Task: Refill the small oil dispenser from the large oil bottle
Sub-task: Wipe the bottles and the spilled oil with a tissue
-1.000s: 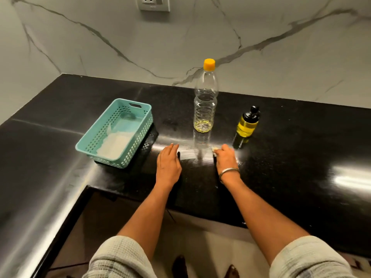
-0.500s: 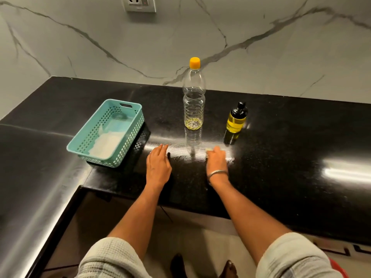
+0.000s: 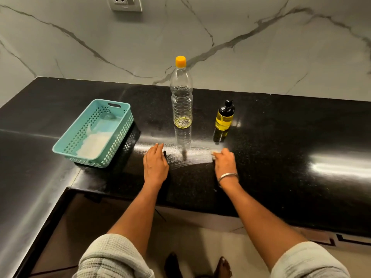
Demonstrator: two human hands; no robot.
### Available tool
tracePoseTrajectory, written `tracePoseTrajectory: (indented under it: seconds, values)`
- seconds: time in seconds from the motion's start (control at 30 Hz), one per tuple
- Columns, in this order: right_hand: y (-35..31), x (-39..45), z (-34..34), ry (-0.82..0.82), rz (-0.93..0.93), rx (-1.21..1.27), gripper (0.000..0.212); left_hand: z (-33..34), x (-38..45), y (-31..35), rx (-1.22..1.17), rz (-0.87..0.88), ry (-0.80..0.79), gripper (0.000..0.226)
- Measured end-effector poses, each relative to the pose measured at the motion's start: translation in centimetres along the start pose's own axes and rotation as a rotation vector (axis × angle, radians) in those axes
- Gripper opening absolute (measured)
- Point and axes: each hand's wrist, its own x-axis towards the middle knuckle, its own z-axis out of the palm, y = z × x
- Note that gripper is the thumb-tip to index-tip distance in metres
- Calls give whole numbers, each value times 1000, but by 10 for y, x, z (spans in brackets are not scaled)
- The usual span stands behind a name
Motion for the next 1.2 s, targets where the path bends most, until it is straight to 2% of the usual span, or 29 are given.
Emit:
tracePoseTrajectory:
  seconds: [0.13, 0.27, 0.67, 0.83, 1.0, 1.1, 1.2]
  values:
    - [43, 5, -32, 44, 183, -35, 18, 7, -5, 16, -8, 55, -3, 41]
    - [27, 9, -28, 83, 292, 1, 18, 2, -7, 8, -1, 34, 1, 41]
    - [-124, 22, 38, -283, -185, -27, 37, -34, -11, -48, 94, -76, 52, 45]
    - [-179, 19, 59, -454, -368, -66, 35, -47, -12, -67, 116, -121, 72, 47]
    - [-205, 1, 78, -471, -611, 34, 38, -56, -14, -83, 112, -148, 92, 50]
    - [-190, -8, 76, -410, -728, 109, 26, -54, -13, -85, 108, -165, 93, 51]
    - [-156, -6, 64, -329, -712, 204, 11, -48, -9, -75, 100, -154, 85, 51]
